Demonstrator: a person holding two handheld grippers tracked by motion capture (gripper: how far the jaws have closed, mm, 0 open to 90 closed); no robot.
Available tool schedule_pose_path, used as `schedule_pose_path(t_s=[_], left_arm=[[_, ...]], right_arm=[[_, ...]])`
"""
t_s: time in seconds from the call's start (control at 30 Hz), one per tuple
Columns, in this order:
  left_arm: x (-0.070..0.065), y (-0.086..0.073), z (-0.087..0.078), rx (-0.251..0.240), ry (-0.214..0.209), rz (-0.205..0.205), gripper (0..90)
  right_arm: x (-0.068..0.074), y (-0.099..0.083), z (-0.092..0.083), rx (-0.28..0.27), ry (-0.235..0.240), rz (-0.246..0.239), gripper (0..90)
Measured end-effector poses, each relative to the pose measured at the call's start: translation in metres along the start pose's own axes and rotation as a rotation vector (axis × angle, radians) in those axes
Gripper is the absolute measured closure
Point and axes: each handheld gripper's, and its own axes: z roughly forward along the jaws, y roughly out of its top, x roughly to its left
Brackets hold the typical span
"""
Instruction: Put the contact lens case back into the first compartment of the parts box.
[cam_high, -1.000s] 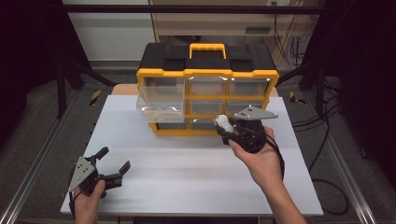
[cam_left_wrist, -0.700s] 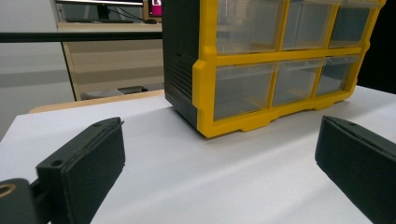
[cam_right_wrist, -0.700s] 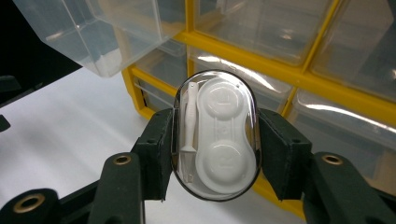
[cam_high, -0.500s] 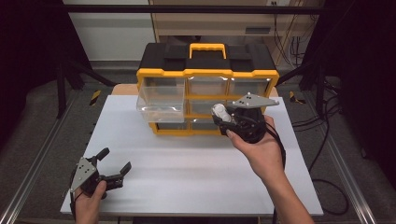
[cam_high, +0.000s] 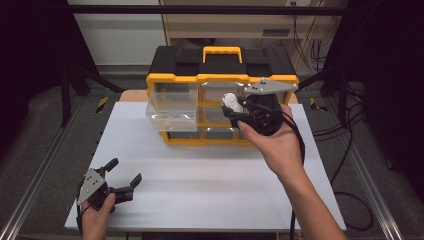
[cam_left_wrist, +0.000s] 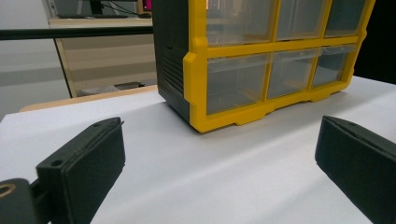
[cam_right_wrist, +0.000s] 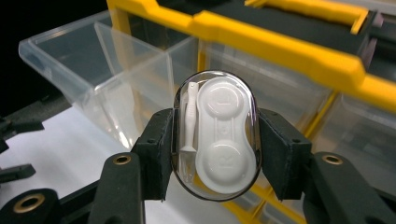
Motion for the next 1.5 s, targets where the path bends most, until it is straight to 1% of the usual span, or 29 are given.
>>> schedule_pose_path(t_s=[0.03,0.07,0.1,0.17,0.23,0.3,0.37,0.43,0.47,0.8,0.97,1.07,1.3,1.37,1.4,1.5], left_arm=[[0.0,0.0,0.0,0.0,0.0,0.0,1.2],[0.0,0.0,0.0,-0.001,0.0,-0.001,1.2],[0.0,0.0,-0.001,-0.003,0.002,-0.002,1.2],[0.0,0.0,-0.001,-0.004,0.003,-0.003,1.2],[0.001,0.0,-0.001,-0.005,0.003,-0.003,1.2],[0.001,0.0,-0.001,-0.005,0.003,-0.003,1.2],[0.001,0.001,-0.001,-0.005,0.002,-0.003,1.2],[0.001,0.001,0.0,-0.004,0.001,-0.002,1.2],[0.0,0.001,0.0,-0.003,0.0,-0.002,1.2],[0.0,0.001,0.0,-0.008,-0.003,-0.004,1.2],[-0.001,0.001,0.0,-0.008,-0.005,-0.003,1.2],[-0.001,0.001,0.0,-0.007,-0.006,-0.002,1.2],[-0.002,0.001,0.001,-0.005,-0.008,0.001,1.2],[-0.002,0.001,0.001,-0.006,-0.008,0.0,1.2],[-0.002,0.001,0.001,-0.007,-0.009,-0.001,1.2],[-0.002,0.001,0.001,-0.007,-0.009,-0.001,1.2]], right_arm=[[0.0,0.004,0.0,-0.005,0.0,0.0,49.1],[0.0,0.004,0.0,-0.005,0.0,0.0,49.1],[0.001,0.011,0.001,-0.013,0.0,-0.003,49.1],[0.002,0.014,0.002,-0.015,-0.001,-0.004,49.1],[0.005,0.023,0.005,-0.02,0.002,-0.01,49.1],[0.005,0.025,0.006,-0.021,0.003,-0.012,49.1],[0.009,0.034,0.009,-0.026,0.008,-0.028,49.1],[0.011,0.037,0.01,-0.03,0.011,-0.027,49.1],[0.013,0.04,0.011,-0.041,0.02,-0.022,49.0],[0.022,0.053,0.02,-0.055,0.037,-0.029,49.1],[0.029,0.058,0.025,-0.058,0.04,-0.047,49.0],[0.031,0.06,0.027,-0.061,0.039,-0.052,49.0],[0.038,0.064,0.033,-0.068,0.054,-0.059,49.0],[0.041,0.064,0.034,-0.081,0.066,-0.051,49.0],[0.044,0.064,0.037,-0.08,0.07,-0.051,49.0],[0.049,0.064,0.041,-0.086,0.077,-0.06,49.0]])
